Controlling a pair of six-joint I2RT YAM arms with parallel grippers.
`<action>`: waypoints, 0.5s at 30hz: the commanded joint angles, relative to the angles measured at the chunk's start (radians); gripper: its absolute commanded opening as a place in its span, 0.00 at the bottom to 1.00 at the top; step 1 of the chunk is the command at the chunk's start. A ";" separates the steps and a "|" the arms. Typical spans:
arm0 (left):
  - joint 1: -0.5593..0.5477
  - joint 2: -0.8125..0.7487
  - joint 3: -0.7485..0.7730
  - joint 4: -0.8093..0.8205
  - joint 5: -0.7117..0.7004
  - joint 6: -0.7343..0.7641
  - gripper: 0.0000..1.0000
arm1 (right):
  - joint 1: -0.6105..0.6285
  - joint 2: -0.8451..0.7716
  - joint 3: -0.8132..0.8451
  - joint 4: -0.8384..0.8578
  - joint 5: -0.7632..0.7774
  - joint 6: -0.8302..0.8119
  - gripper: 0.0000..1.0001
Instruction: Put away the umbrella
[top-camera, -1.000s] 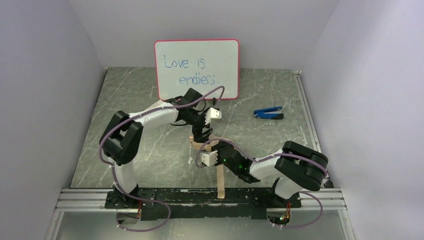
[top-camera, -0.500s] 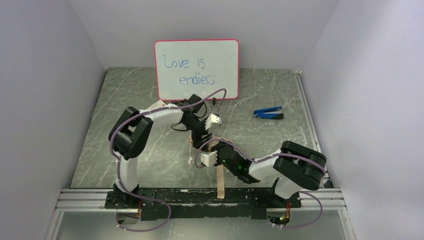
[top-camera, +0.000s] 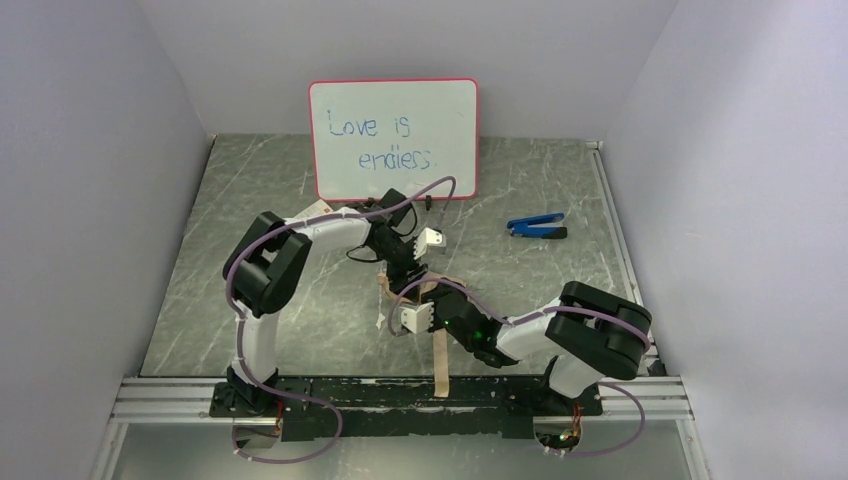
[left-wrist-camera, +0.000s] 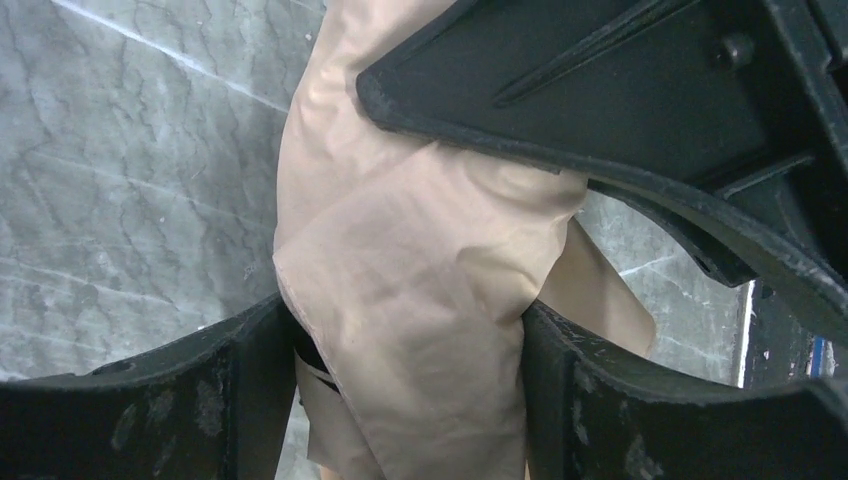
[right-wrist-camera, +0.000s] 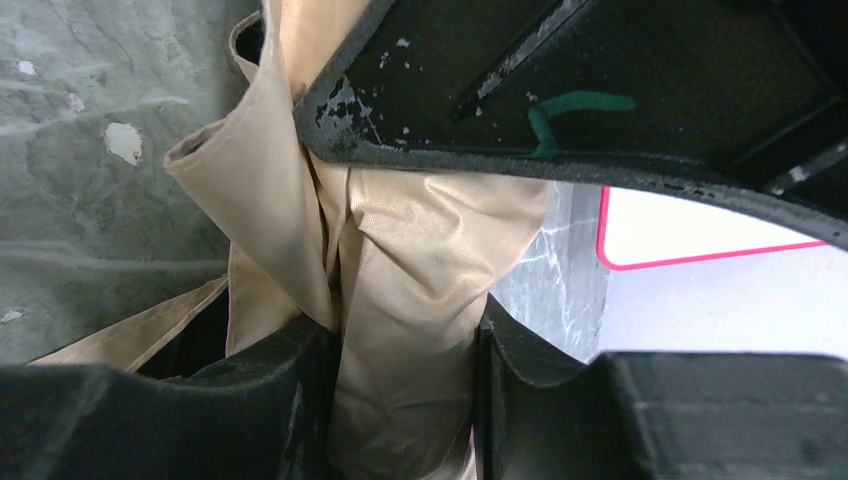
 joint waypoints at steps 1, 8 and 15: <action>-0.028 0.054 0.022 0.005 -0.012 -0.006 0.73 | 0.018 0.045 -0.025 -0.166 -0.076 0.016 0.17; -0.049 0.062 0.011 -0.004 -0.058 0.016 0.47 | 0.019 0.037 -0.025 -0.165 -0.077 0.028 0.17; -0.054 0.024 -0.020 0.027 -0.128 0.022 0.14 | 0.019 0.000 -0.022 -0.161 -0.084 0.040 0.26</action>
